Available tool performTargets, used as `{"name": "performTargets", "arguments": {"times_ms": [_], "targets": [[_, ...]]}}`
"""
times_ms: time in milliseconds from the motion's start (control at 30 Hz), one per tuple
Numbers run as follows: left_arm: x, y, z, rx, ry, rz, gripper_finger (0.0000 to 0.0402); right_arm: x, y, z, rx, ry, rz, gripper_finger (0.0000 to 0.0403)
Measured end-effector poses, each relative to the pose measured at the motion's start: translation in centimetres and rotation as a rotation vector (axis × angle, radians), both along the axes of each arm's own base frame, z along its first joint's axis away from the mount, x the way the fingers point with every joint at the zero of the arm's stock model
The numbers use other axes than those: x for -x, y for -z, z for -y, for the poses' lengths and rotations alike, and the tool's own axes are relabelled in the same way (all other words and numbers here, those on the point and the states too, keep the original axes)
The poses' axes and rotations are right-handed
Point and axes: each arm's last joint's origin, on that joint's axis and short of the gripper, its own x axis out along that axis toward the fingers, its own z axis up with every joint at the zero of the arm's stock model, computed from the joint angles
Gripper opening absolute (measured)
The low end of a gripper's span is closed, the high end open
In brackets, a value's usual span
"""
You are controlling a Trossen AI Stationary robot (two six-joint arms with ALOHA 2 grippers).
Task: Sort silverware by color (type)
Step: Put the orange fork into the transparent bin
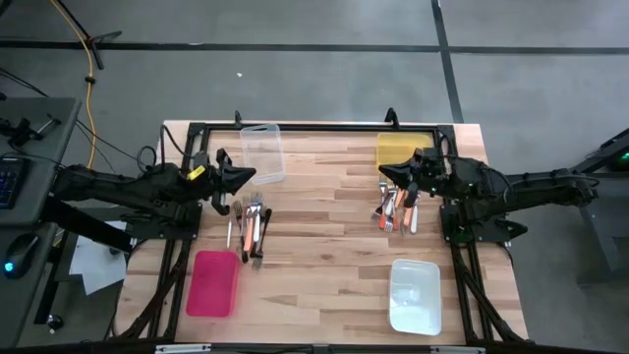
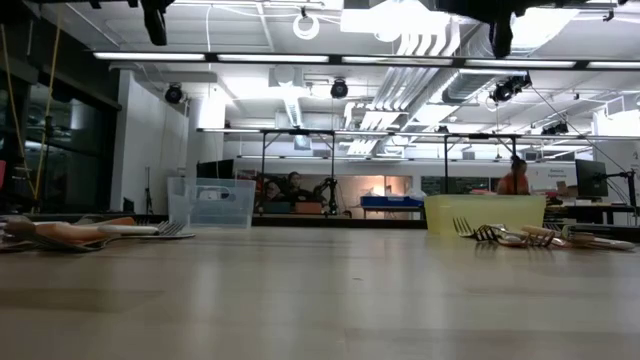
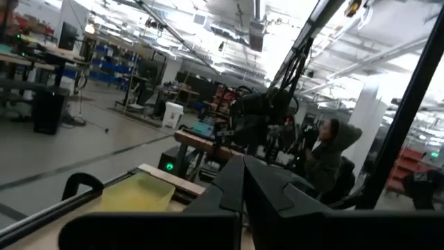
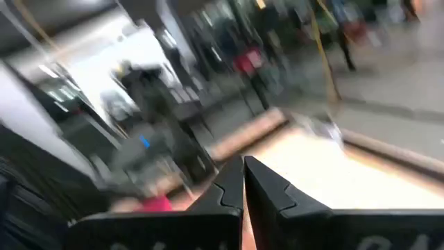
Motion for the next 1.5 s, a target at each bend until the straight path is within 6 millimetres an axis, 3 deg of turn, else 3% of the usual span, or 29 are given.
{"name": "performTargets", "arguments": {"times_ms": [267, 400, 533, 800, 933, 1133, 1500], "targets": [[0.0, 0.0, -0.1, 0.082, -0.018, 0.014, 0.0001, 0.2, -0.7, 1.5, -0.248, 0.260, -0.571, 0.0000], [0.0, 0.3, -0.2, 0.082, -0.064, -0.017, 0.0001, 0.6, 0.7, 1.9, -0.328, 0.314, -0.786, 0.0005], [0.0, 0.4, -0.2, 0.082, -0.072, -0.028, 0.0001, 1.1, 3.0, 1.8, -0.433, 0.366, -0.926, 0.0039], [0.0, 0.5, -0.2, 0.031, -0.084, -0.052, 0.0001, 1.8, 7.1, 1.7, -0.591, 0.525, -0.963, 0.0172], [0.0, 0.4, -0.2, 0.032, -0.084, -0.039, 0.0001, 1.8, 9.5, 1.8, -0.705, 0.572, -0.961, 0.0210], [0.0, 0.4, -0.3, 0.036, -0.101, -0.044, 0.0001, 1.5, 12.2, 2.8, -0.747, 0.624, -0.984, 0.0211], [0.0, 0.5, -0.4, 0.043, -0.133, -0.052, 0.0001, 0.1, 14.8, 5.4, -0.668, 0.608, -1.133, 0.0175]]}}
